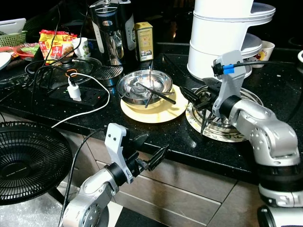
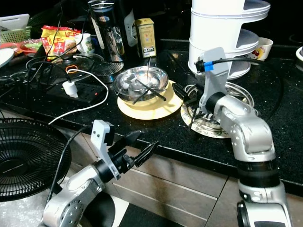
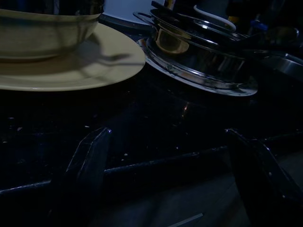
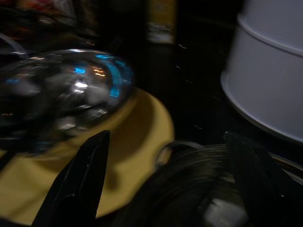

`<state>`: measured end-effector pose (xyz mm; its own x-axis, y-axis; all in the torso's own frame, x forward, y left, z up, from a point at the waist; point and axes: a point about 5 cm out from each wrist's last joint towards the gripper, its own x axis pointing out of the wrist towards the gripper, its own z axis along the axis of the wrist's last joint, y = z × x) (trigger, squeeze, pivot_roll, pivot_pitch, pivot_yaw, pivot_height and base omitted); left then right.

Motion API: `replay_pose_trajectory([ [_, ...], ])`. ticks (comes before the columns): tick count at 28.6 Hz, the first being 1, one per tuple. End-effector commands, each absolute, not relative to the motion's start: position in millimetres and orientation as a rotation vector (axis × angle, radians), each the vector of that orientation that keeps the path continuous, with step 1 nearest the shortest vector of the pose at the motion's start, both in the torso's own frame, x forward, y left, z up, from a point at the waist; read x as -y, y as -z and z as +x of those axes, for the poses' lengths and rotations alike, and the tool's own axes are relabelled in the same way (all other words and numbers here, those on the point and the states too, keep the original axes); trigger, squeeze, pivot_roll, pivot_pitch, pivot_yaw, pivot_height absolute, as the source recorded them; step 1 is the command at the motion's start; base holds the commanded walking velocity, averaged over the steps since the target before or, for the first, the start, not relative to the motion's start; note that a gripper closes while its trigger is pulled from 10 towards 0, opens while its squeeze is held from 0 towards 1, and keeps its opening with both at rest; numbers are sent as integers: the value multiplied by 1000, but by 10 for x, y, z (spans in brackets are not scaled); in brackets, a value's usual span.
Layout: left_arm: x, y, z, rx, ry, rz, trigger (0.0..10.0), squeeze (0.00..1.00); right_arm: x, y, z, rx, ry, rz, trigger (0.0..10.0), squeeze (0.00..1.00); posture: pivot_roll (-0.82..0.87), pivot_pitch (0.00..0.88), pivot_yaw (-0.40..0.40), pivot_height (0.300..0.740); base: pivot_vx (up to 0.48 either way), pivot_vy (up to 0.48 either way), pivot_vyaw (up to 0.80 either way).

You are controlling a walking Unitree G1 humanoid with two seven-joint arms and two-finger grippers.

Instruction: Kitchen organization

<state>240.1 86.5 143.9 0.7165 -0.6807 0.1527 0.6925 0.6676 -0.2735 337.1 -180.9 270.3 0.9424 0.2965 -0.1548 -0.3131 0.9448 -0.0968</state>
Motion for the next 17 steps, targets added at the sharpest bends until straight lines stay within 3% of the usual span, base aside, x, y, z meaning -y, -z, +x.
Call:
replay_pose_trajectory([
  [1,-913,-1295,2385,-35,735,-319,10000,0,1908,-2707,3388,-202,-257,-92,10000,0,-18,0,38,740,0,0,0],
  [3,-915,-1289,2379,-36,732,-322,10000,0,2064,-2790,3372,-245,-191,-109,10000,0,-24,0,33,740,0,0,0],
  [6,-906,-1285,2372,-37,733,-324,10000,0,2080,-2806,3354,-279,-180,-123,10000,0,-28,0,33,740,0,0,0],
  [17,-888,-1279,2358,-38,742,-327,10000,0,1910,-2636,3260,-469,-289,-136,10000,0,-27,0,15,740,0,0,0],
])
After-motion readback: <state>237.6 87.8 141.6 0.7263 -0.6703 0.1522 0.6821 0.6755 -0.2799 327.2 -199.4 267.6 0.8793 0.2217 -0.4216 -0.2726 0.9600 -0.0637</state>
